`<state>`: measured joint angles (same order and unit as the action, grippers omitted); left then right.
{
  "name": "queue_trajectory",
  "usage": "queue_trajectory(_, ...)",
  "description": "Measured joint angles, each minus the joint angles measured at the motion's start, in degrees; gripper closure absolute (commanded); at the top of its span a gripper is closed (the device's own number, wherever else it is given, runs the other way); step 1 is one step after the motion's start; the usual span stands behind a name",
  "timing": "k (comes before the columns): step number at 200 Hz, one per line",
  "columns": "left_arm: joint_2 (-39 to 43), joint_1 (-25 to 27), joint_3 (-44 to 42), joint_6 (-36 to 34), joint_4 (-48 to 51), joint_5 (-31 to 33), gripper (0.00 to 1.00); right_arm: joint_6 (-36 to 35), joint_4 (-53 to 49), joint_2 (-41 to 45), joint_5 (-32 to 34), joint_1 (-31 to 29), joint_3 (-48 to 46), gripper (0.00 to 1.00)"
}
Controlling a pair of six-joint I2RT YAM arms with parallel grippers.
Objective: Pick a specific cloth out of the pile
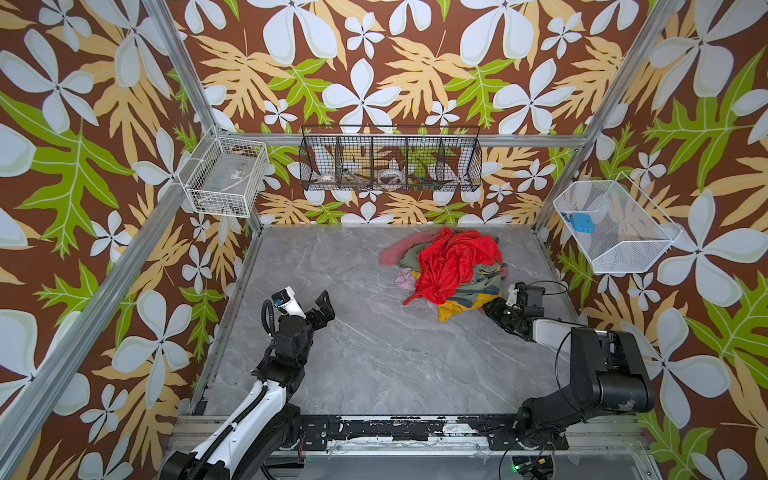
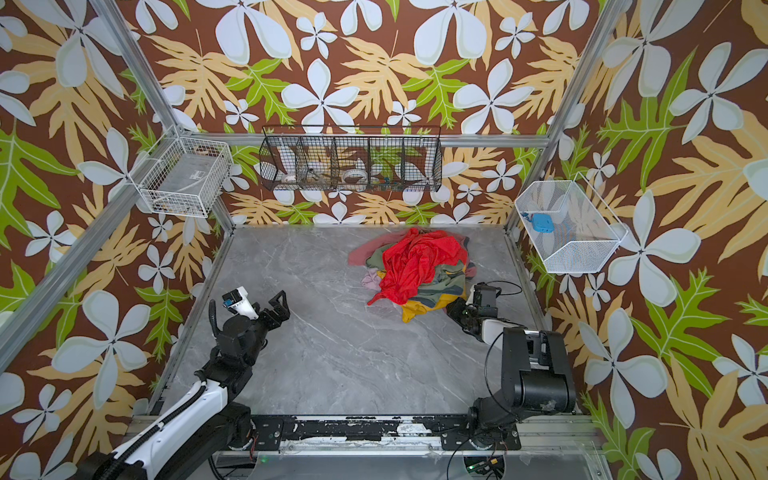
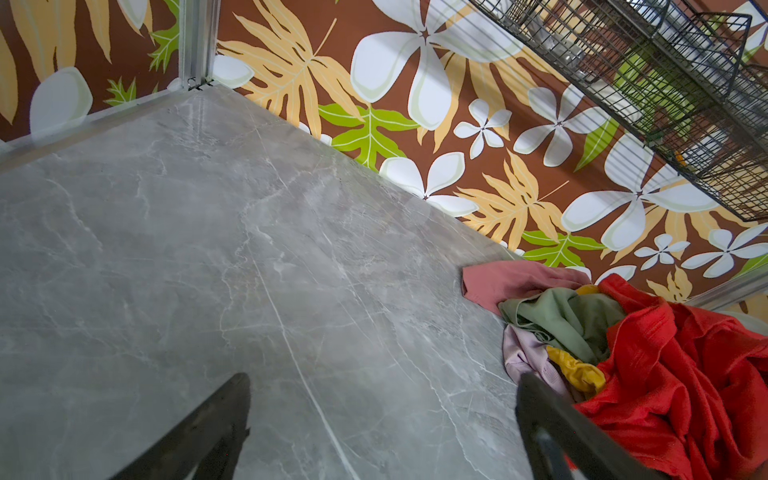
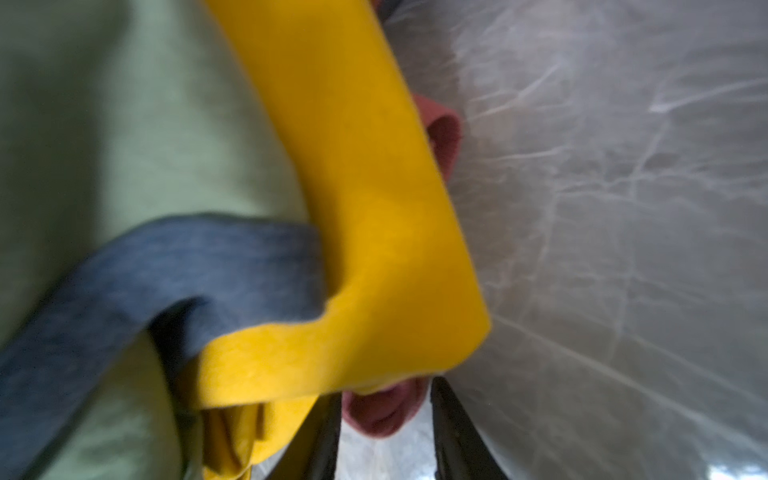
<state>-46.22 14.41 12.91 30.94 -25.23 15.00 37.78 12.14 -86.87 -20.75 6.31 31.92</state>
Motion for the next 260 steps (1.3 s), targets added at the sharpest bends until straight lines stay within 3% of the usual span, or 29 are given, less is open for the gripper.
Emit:
queue_trajectory(76, -0.31, 0.0, -0.22, -0.02, 0.28, -0.02, 0.0, -0.94, -3.06, 2.95, 1.44, 0.02, -2.56, 0.64)
queue_trajectory(121, -0.59, 0.0, -0.48, -0.02, 0.35, -0.02, 0.0, -1.44, -1.79, -0.59, 1.22, -0.02, 0.37, 0.59)
queue_trajectory(183, -0.61, 0.0, -0.5, -0.02, 0.37, -0.02, 0.0, -3.61, -1.46, -4.85, 1.7, -1.86, 4.17, 0.64)
queue_trajectory(224, -0.61, 0.0, -0.5, -0.02, 0.52, -0.07, 0.0, -4.11, 0.13, -3.5, 1.95, -2.78, 2.25, 0.56)
queue_trajectory(260, -0.61, 0.0, -0.76, 0.0, 0.61, -0.28, 0.0, -5.16, -3.06, -1.03, 3.72, -2.89, 1.68, 0.57)
